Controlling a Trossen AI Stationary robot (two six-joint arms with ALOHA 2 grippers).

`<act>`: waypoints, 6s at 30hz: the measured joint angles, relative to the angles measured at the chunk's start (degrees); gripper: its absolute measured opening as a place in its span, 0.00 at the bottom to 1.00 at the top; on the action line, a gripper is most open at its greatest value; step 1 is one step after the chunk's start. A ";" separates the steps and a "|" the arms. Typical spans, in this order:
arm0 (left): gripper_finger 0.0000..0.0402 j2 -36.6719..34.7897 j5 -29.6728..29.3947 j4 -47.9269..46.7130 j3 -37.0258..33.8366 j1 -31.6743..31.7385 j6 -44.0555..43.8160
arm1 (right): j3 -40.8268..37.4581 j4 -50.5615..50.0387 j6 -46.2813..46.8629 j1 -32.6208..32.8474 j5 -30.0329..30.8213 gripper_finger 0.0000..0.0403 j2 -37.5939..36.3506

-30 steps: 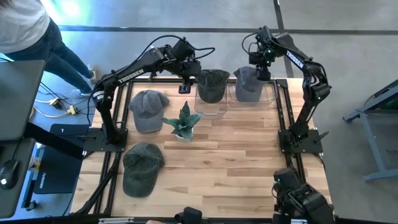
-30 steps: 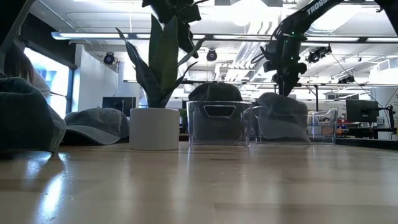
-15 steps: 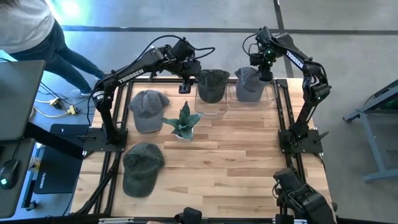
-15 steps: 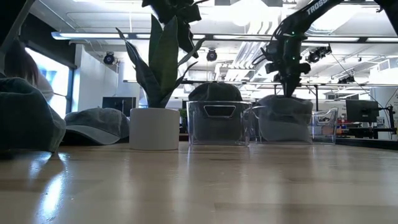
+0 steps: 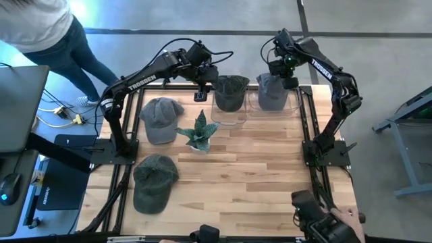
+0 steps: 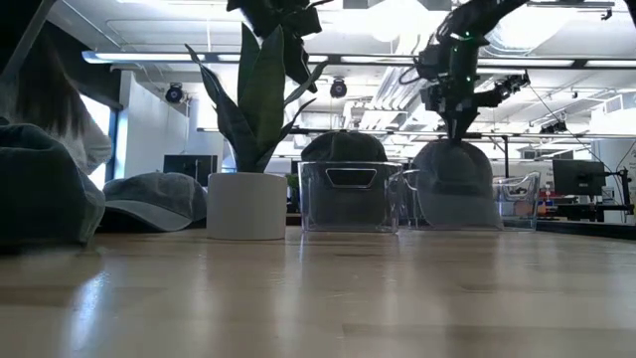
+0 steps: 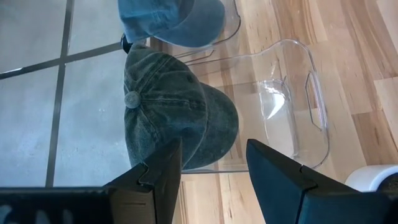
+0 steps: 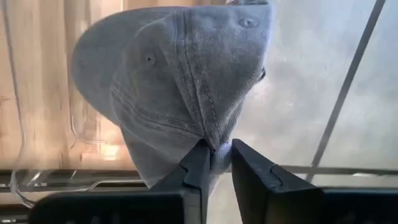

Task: Pick & Place hat
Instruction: Put the bottom gray cap into the right transparent bin, then put the green cap into the left transparent bin

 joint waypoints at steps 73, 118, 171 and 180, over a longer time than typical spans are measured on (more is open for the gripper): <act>0.43 -0.03 -13.81 10.47 0.11 -2.10 -14.38 | -7.19 15.46 42.61 13.43 -16.13 0.46 -14.27; 0.43 -13.40 -61.93 -7.92 -27.36 -79.50 -88.11 | -75.30 107.96 79.18 75.92 -6.33 0.08 -28.65; 0.49 -39.26 -25.66 -12.27 -56.04 -79.00 -101.32 | -27.33 76.72 86.51 79.87 12.39 0.00 -22.48; 0.81 -35.09 -23.92 -20.16 -56.06 -78.25 -102.30 | -27.81 65.30 97.12 85.80 30.40 0.00 -22.48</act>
